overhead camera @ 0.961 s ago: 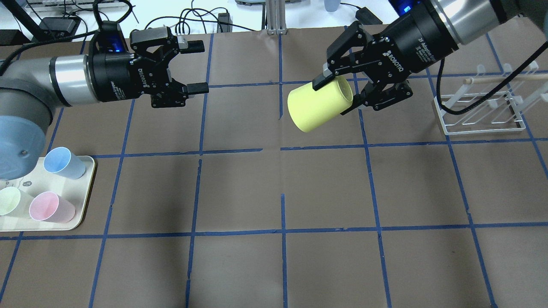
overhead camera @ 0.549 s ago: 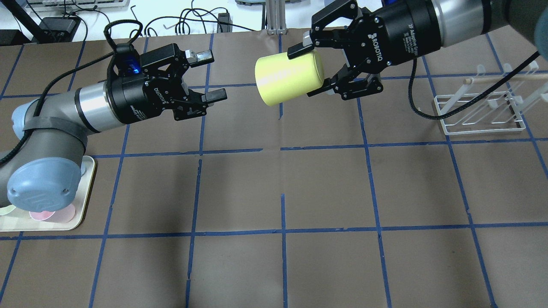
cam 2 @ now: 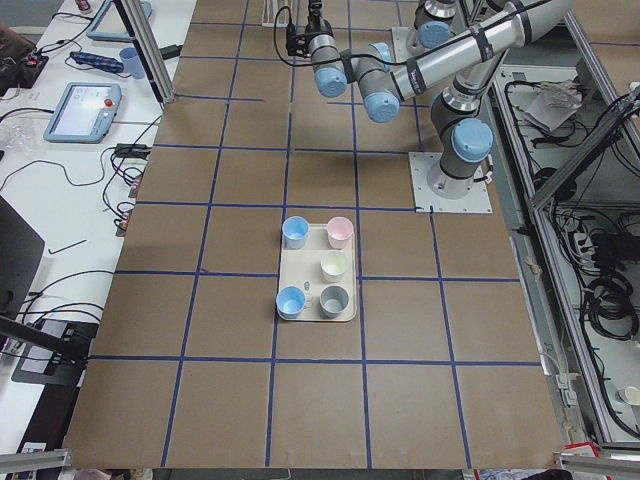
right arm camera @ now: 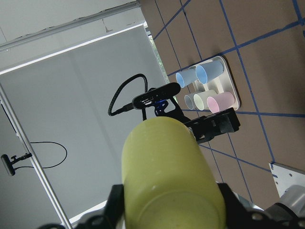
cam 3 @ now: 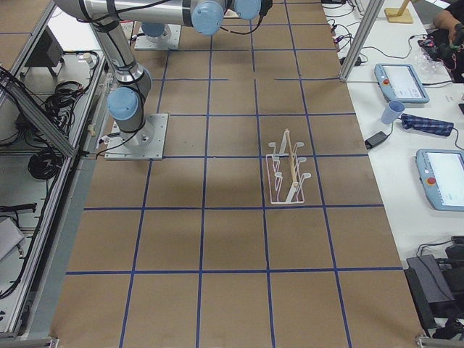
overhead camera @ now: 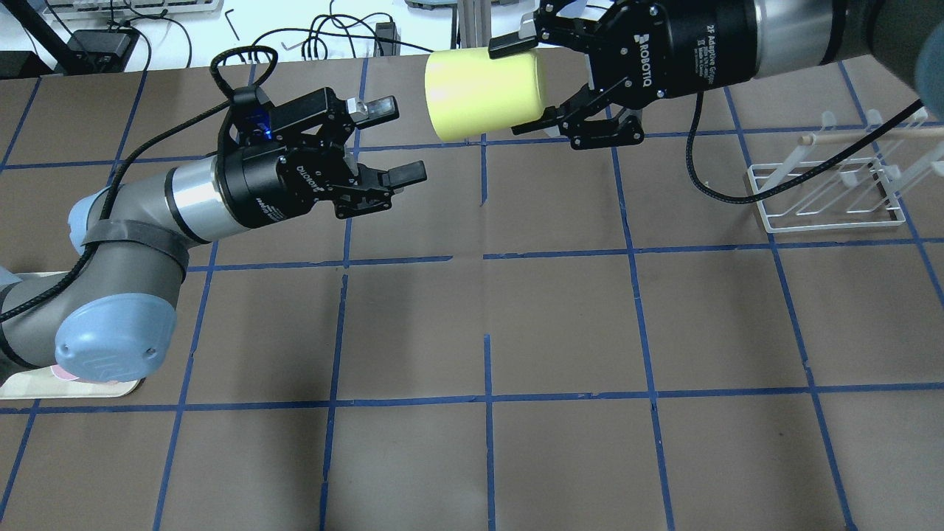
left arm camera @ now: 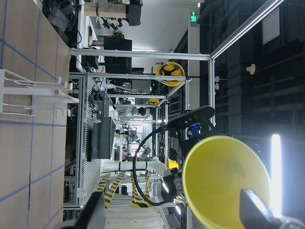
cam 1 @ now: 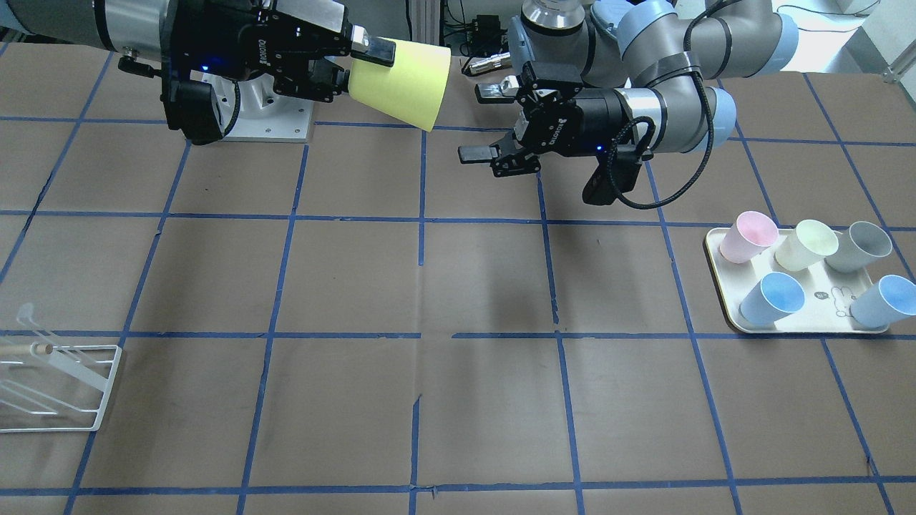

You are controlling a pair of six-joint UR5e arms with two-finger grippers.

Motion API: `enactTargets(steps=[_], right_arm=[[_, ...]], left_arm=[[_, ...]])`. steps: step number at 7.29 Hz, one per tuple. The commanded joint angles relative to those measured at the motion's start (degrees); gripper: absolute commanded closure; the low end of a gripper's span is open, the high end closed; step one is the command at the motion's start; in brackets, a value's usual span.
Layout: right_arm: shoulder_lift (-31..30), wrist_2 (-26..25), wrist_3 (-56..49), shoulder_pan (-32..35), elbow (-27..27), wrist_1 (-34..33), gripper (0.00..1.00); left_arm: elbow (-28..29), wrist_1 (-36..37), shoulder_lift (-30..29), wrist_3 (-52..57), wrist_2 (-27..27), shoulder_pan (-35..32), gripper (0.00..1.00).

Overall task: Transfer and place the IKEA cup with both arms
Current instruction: 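Carry the yellow cup toward the center while the left gripper approaches it, then close the left gripper on the yellow cup's base beside the right gripper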

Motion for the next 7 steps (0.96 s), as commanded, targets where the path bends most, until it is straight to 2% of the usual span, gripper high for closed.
enactTargets(steps=[1, 7], right_arm=[[-0.2, -0.1, 0.0, 0.2, 0.0, -0.2, 0.67], [-0.3, -0.7, 0.0, 2.4, 0.0, -0.2, 0.65]], left_arm=[[0.3, 0.6, -0.5, 0.0, -1.7, -2.4, 0.00], [1.8, 1.5, -2.4, 0.2, -3.4, -3.2, 0.02]])
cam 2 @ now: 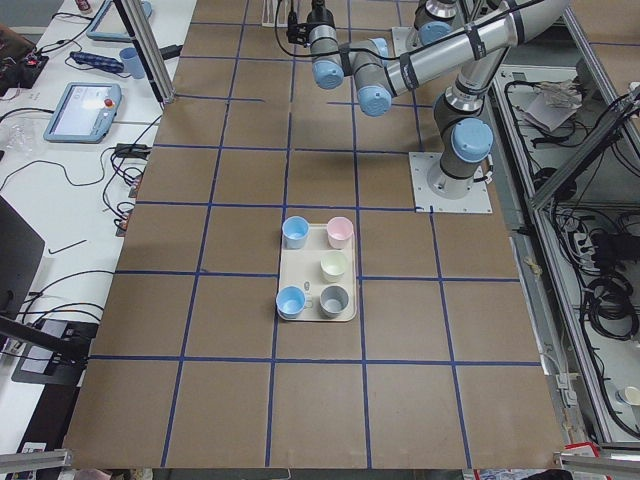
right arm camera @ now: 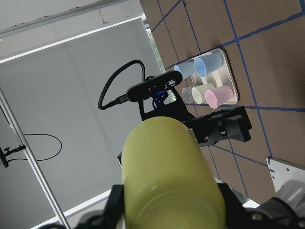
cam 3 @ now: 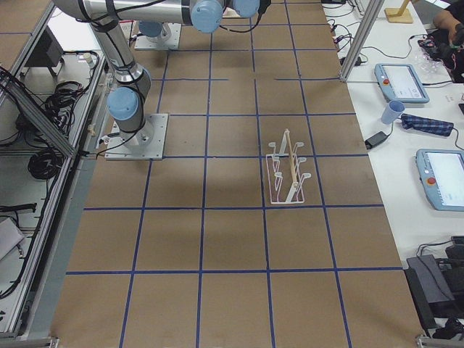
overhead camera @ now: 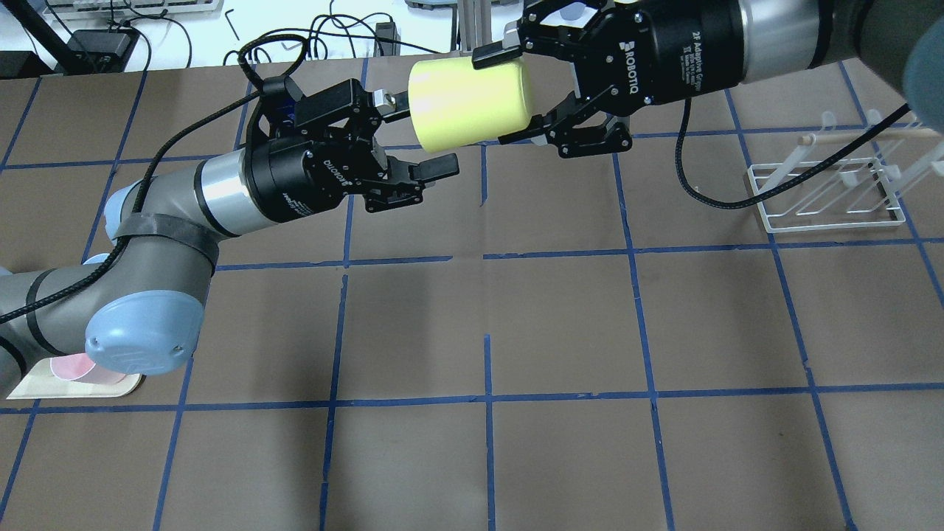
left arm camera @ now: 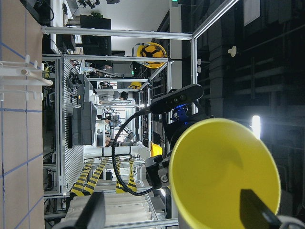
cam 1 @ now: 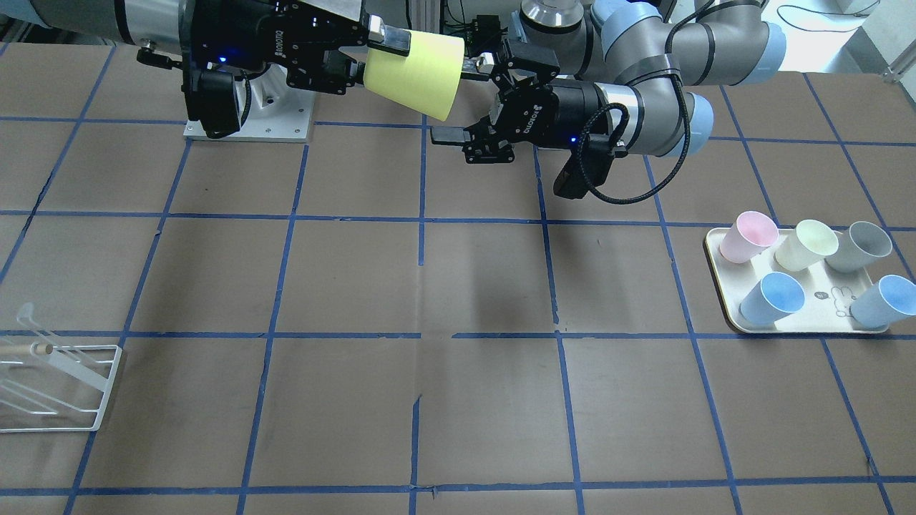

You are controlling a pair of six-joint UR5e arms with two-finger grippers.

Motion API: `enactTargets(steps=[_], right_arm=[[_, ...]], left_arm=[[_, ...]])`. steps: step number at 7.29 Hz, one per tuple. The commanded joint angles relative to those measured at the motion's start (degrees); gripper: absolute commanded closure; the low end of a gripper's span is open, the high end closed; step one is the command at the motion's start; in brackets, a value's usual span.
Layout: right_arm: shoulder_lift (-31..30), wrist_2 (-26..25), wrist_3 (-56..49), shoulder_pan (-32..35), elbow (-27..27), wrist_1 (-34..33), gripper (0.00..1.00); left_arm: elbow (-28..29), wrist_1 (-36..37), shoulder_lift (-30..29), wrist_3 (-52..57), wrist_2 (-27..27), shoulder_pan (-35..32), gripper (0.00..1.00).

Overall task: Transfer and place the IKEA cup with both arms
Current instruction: 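Close the left gripper on the yellow cup's base beside the right gripper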

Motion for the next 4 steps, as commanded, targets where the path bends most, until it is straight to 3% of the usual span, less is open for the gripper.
enactTargets(steps=[1, 4], right_arm=[[0.0, -0.2, 0.0, 0.6, 0.0, 0.0, 0.65], [-0.1, -0.4, 0.1, 0.6, 0.0, 0.0, 0.64]], left_arm=[[0.4, 0.2, -1.1, 0.1, -0.1, -1.2, 0.06], [0.6, 0.6, -1.0, 0.0, -0.1, -1.7, 0.31]])
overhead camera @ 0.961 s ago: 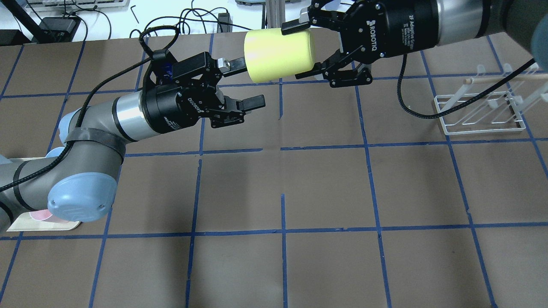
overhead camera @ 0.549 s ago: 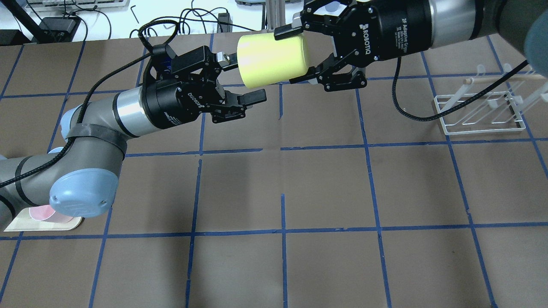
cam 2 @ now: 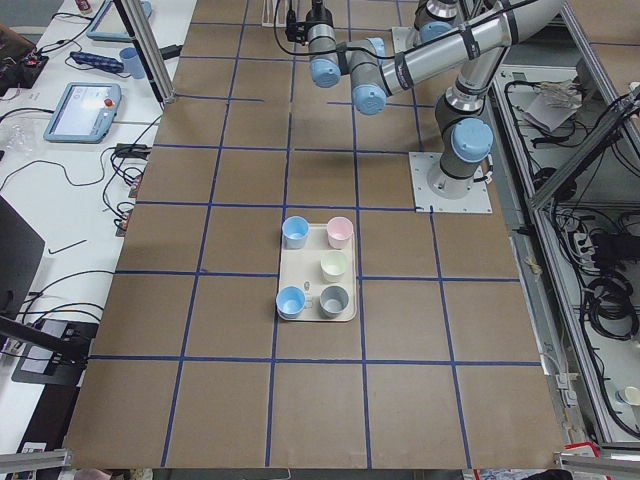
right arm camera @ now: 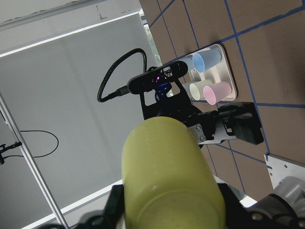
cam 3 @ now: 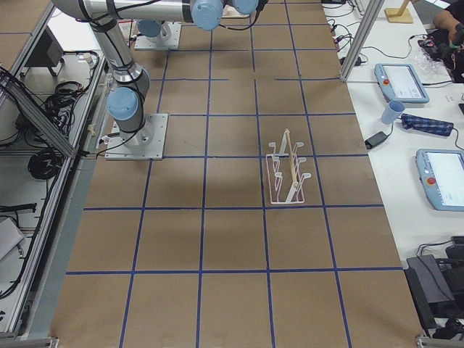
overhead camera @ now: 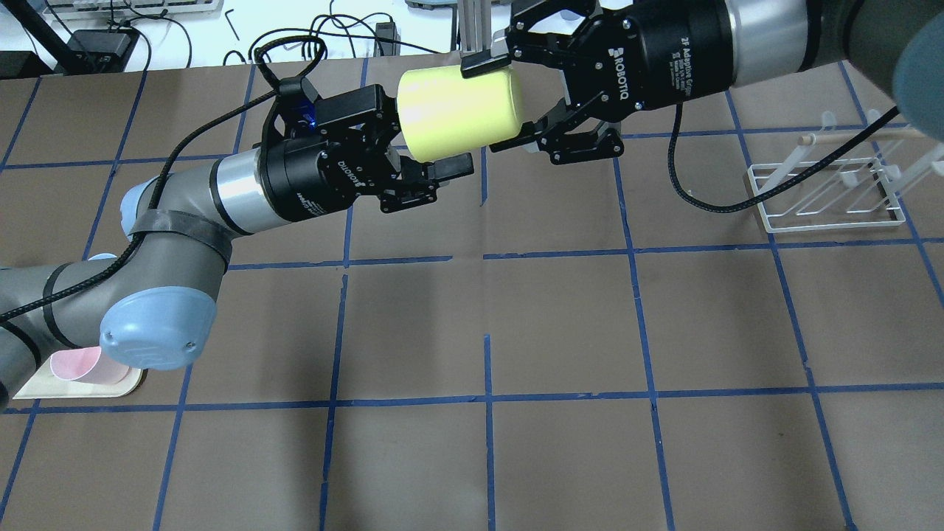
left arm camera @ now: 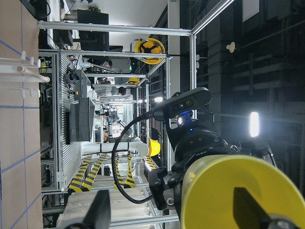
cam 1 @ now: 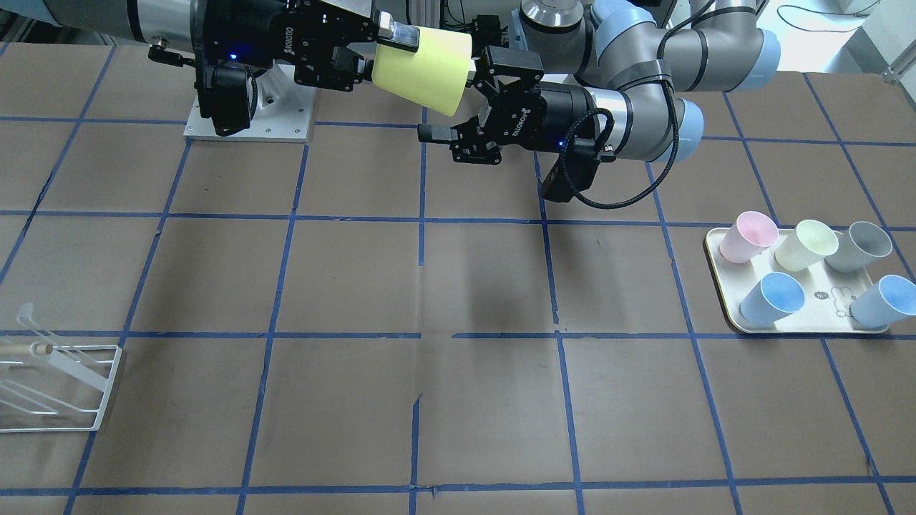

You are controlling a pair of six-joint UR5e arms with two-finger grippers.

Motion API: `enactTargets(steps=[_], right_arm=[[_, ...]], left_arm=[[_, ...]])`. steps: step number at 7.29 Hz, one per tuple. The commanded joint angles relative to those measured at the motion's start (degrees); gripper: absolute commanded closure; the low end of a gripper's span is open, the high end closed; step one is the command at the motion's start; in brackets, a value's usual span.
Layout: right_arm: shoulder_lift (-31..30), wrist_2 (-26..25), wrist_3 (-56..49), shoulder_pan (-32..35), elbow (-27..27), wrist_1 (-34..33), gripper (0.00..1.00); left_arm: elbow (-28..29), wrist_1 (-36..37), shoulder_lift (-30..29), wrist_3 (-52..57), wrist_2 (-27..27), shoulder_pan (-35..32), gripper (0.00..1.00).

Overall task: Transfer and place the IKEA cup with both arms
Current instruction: 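Close the left gripper on the yellow cup's base beside the right gripper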

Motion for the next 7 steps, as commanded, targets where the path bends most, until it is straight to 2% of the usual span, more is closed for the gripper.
enactTargets(steps=[1, 2, 5, 7], right_arm=[[-0.1, -0.1, 0.1, 0.0, 0.1, 0.0, 0.63], [-0.1, -0.1, 0.0, 0.1, 0.1, 0.0, 0.60], [0.0, 0.0, 0.1, 0.0, 0.0, 0.0, 0.58], [0.0, 0.1, 0.1, 0.0, 0.0, 0.0, 0.57]], left_arm=[[0.1, 0.1, 0.4, 0.0, 0.0, -0.1, 0.36], [0.1, 0.2, 0.6, -0.1, 0.0, -0.1, 0.42], [0.1, 0.1, 1.8, -0.5, 0.0, 0.0, 0.45], [0.1, 0.2, 1.8, -0.4, 0.0, 0.0, 0.67]])
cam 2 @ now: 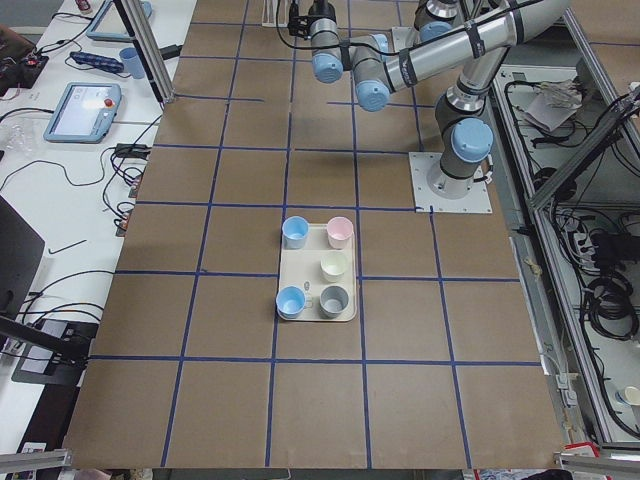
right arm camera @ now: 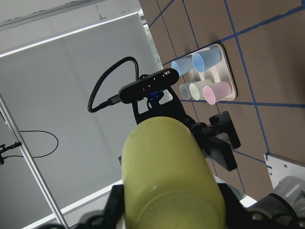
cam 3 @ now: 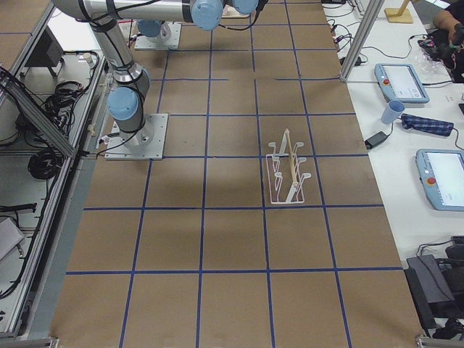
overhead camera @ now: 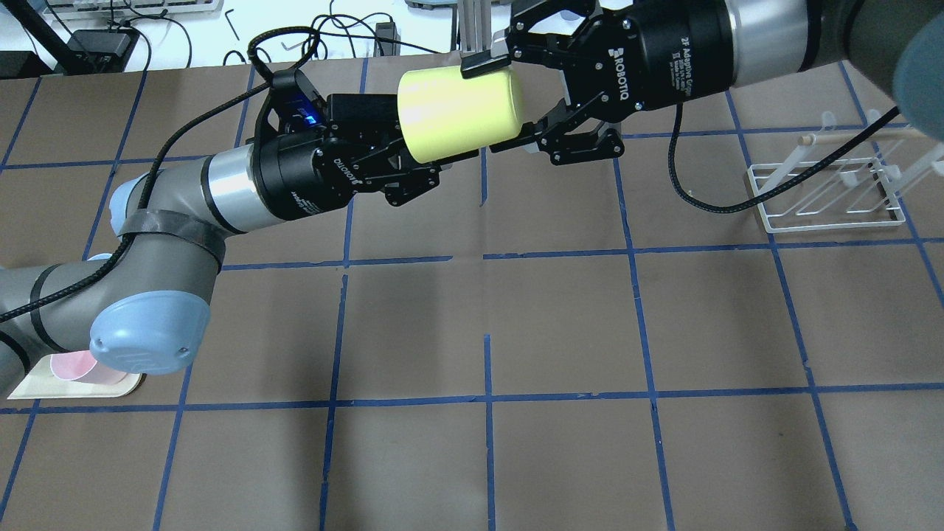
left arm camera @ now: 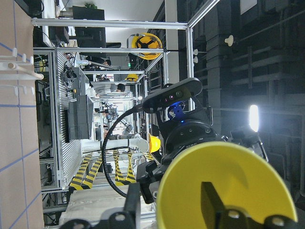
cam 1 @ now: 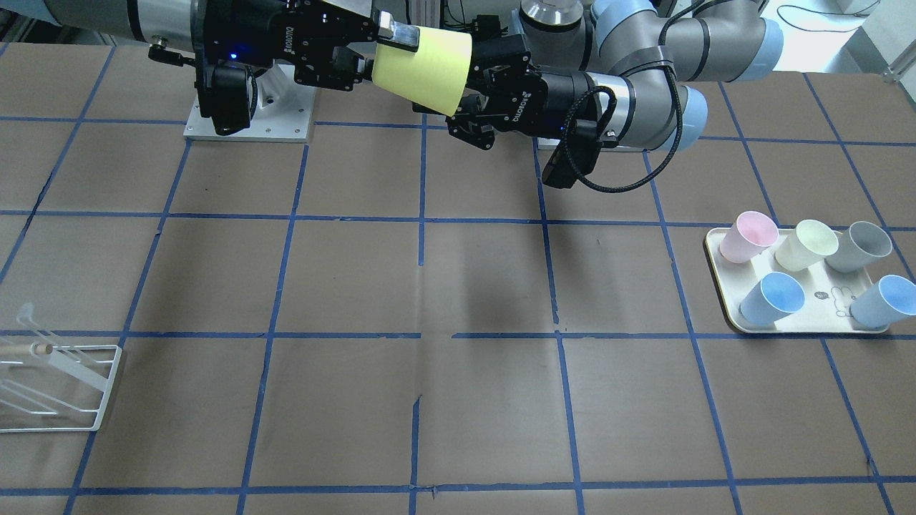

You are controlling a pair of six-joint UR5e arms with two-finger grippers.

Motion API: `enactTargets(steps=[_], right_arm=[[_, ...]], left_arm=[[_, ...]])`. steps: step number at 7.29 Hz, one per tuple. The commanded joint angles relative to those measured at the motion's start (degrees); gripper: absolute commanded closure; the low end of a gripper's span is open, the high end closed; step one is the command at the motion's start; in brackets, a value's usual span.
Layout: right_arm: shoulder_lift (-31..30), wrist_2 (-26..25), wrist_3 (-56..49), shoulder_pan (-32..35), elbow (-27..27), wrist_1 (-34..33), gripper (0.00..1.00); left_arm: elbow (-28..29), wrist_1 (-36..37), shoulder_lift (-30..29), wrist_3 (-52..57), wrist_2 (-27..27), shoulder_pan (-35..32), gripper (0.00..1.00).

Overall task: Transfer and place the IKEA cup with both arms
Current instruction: 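Close the left gripper on the yellow cup's base beside the right gripper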

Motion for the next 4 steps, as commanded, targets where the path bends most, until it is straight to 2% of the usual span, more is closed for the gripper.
enactTargets(steps=[1, 2, 3, 4], right_arm=[[0.0, 0.1, 0.0, 0.0, 0.0, 0.0, 0.57], [0.0, 0.1, 0.1, 0.1, 0.0, 0.0, 0.49], [0.0, 0.1, 0.0, 0.0, 0.0, -0.1, 0.42], [0.0, 0.2, 0.2, 0.1, 0.0, -0.1, 0.01]], left_arm=[[0.0, 0.6, 0.1, 0.1, 0.1, 0.0, 0.86], [0.0, 1.7, 0.1, 0.1, 0.2, 0.0, 1.00], [0.1, 1.7, 0.2, 0.1, 0.2, 0.0, 1.00], [0.1, 1.7, 0.2, 0.1, 0.2, 0.0, 1.00]])
